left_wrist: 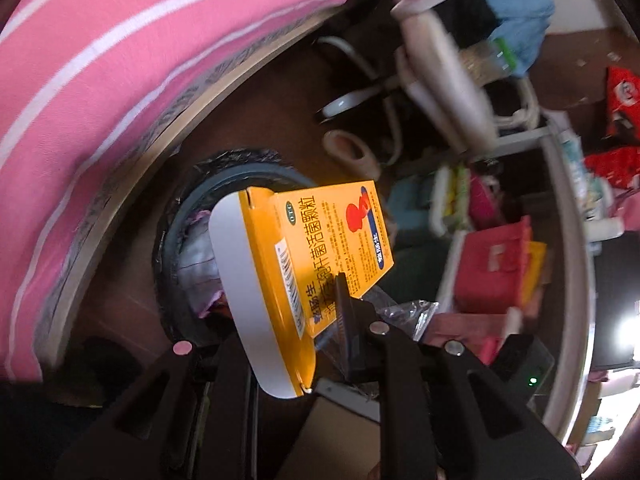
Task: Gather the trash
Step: 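Open both tools to drop the orange box and clear bag into the bin, then move both open tools back to the tape roll and white-green box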
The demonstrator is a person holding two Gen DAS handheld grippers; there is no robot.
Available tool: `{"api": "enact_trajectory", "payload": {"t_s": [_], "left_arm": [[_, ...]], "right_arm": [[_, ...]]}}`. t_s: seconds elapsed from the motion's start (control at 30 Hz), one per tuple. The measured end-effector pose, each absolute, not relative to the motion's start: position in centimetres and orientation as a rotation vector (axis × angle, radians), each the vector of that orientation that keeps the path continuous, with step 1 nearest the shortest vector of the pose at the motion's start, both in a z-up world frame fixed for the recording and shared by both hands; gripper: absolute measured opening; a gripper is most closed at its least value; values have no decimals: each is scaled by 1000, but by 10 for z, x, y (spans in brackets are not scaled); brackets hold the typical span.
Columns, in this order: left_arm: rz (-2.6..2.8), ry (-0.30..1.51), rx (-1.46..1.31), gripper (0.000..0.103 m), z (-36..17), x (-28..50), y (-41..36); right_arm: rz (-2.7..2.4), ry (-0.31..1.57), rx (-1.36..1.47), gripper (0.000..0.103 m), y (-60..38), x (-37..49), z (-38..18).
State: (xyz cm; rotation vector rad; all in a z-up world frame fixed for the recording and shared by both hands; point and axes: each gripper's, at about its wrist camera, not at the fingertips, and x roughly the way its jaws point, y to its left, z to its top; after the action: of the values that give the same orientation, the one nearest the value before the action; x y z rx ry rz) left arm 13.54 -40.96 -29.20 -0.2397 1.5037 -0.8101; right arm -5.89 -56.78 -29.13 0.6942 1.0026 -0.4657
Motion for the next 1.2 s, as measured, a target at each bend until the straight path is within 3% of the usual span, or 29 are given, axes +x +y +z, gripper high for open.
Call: {"api": "enact_trajectory", "payload": {"t_s": [0.27, 0.3, 0.33, 0.37, 0.4, 0.5, 0.83, 1.2], "left_arm": [[-774, 1581, -92, 16, -334, 146, -435], [-769, 1599, -90, 20, -339, 148, -434], [-762, 1622, -91, 27, -346, 148, -434], [-754, 1654, -92, 50, -353, 149, -435], [-735, 1660, -88, 73, -356, 149, -435], [-705, 1629, -88, 82, -351, 153, -429], [-723, 1574, -281, 85, -311, 151, -403], [-796, 1145, -583, 86, -183, 156, -299]], "right_arm": [[-495, 1085, 694, 20, -569, -43, -328], [-497, 1095, 695, 23, -569, -42, -332], [-494, 1118, 705, 25, -570, -42, -338], [-492, 1126, 713, 36, -573, -40, -340], [-493, 1131, 719, 55, -573, -41, -341], [-542, 1103, 698, 76, -574, -49, -337], [-504, 965, 712, 80, -567, -63, -277], [-270, 716, 566, 85, -496, -19, -142]]}}
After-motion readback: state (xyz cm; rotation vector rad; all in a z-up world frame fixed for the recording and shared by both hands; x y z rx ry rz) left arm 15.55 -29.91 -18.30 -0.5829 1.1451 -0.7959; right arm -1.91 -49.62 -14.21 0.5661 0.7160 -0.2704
